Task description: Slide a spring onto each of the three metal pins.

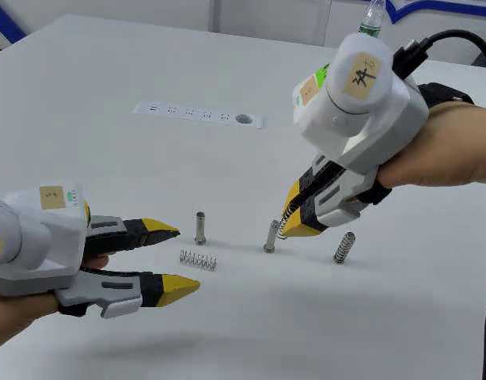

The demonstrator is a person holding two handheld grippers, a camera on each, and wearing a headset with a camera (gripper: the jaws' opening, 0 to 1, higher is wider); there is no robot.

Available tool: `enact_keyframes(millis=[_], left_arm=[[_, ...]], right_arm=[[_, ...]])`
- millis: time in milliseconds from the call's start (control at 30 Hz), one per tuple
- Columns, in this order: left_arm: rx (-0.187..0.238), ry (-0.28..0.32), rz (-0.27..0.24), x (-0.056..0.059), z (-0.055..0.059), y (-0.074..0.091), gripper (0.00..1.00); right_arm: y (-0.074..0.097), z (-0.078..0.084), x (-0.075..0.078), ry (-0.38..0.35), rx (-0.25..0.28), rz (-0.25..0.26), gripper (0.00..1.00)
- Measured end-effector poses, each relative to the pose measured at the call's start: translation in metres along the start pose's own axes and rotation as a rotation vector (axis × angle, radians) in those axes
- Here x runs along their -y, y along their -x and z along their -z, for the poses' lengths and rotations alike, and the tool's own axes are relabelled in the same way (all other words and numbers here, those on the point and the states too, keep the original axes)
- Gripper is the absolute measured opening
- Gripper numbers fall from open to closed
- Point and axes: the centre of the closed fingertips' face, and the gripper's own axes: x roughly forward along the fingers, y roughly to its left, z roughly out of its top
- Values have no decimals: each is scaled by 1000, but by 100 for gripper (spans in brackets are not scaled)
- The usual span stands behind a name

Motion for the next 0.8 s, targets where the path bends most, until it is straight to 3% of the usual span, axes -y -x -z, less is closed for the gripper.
enact_keyframes(millis=[100, 533, 800], left_arm=[[1, 7, -17, -3, 3, 2, 50], [5, 35, -55, -9, 8, 6, 59], [5, 39, -60, -9, 8, 7, 61]], right_arm=[[-2, 2, 12, -9, -5, 9, 12], [-19, 9, 38, -25, -36, 33, 12], [-33, 19, 46, -29, -68, 35, 12]])
